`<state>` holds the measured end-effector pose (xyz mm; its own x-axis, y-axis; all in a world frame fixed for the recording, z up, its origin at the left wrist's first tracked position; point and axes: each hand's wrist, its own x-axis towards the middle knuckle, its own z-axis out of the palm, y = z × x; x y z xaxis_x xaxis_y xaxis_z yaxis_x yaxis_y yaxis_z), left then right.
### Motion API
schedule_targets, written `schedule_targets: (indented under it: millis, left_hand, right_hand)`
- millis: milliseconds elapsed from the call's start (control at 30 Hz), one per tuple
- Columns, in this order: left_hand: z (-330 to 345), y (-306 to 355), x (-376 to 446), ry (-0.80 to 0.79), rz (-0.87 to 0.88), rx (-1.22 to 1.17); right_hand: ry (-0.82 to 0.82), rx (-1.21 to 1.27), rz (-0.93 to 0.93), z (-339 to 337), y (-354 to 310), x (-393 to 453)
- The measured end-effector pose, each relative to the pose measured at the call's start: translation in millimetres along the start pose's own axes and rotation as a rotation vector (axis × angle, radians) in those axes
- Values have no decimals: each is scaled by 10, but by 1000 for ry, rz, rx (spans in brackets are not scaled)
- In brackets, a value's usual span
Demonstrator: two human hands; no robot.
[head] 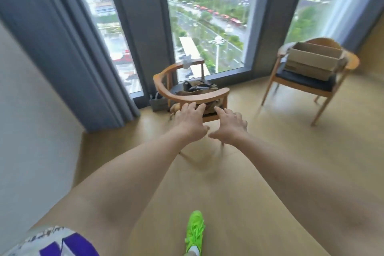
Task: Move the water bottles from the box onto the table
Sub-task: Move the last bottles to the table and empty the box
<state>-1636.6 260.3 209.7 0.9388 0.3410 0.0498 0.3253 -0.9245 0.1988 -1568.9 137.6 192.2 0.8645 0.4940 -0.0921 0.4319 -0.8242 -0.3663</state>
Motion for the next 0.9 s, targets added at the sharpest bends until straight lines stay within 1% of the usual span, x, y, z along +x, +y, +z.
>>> schedule_targets:
  millis: [67, 167, 267, 400, 567, 700, 900]
  left_hand:
    - [96, 92, 408, -9, 90, -25]
    - [138, 223, 1006, -64, 205, -32]
    - [142, 375, 1601, -117, 281, -11]
    - [210, 627, 2268, -132, 380, -3]
    - [541, 1011, 2840, -197, 465, -1]
    - [869, 1413, 3385, -260, 485, -40]
    - [1258, 2316, 4447, -224, 527, -101]
  right_hand:
    - [30, 5, 72, -79, 155, 272]
    - [65, 21, 179, -243, 353, 673]
    - [115, 48, 288, -480, 530, 1070]
    - [185, 83, 383, -671, 791, 1490]
    - [173, 111, 508, -669, 1293, 1824]
    - [167, 127, 601, -744, 1837, 2161]
    - [215, 118, 628, -1082, 2827, 2944]
